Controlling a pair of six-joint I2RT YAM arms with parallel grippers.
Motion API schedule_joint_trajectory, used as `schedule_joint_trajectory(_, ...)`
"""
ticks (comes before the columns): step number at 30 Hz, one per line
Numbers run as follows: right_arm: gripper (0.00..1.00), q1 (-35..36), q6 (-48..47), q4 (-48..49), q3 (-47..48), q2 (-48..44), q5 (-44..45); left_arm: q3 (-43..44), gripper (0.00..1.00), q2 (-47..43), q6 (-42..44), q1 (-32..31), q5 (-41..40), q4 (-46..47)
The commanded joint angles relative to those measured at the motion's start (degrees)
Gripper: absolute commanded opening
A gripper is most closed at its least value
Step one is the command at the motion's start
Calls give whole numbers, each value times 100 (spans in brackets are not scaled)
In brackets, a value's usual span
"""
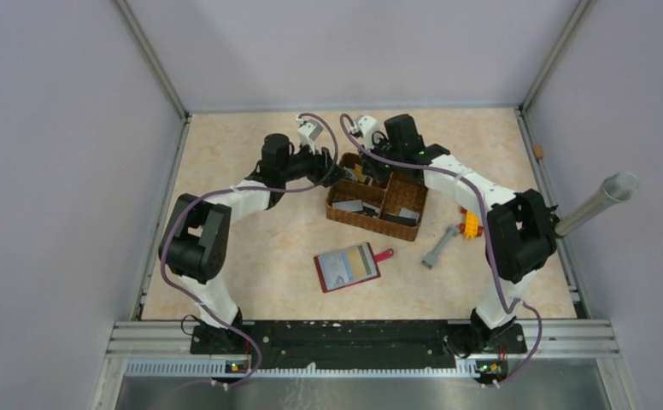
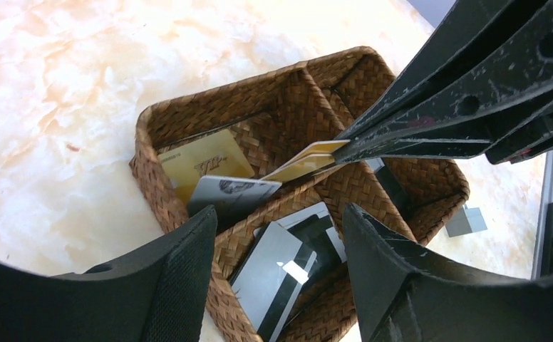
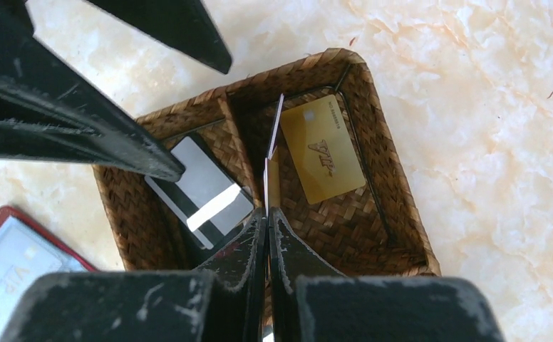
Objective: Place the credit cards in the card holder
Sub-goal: Pick up the credit card from the storage box.
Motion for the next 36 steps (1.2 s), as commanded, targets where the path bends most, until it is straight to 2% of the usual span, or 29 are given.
schedule_joint_trajectory(1,0,-20,-542,159,-86,-377,-397,428,65,88,360,17,737,672)
schedule_joint_trajectory(11,0,-39,-711,167,-62,-386,-748,888,47,451,590,-188,1204,217)
schedule_joint_trajectory(17,0,-55,-734,112,-50,-390,-827,1019,51,558,692,-247,1126,82)
schedule_joint_trajectory(21,0,-73,-714,127,-68,-395,-855,1122,47,663,742,-273,1169,-88)
schedule_joint_trajectory(23,0,-84,-699,139,-72,-395,-865,1140,40,700,772,-279,1166,-131)
schedule_joint_trajectory(26,0,-91,-702,143,-80,-398,-868,1166,23,761,783,-288,1158,-133)
schedule_joint_trajectory(28,0,-86,-707,131,-85,-400,-861,1198,16,796,803,-293,1188,-153)
schedule_joint_trajectory(36,0,-93,-694,225,-134,-411,-597,1321,0,865,958,-328,1317,-373)
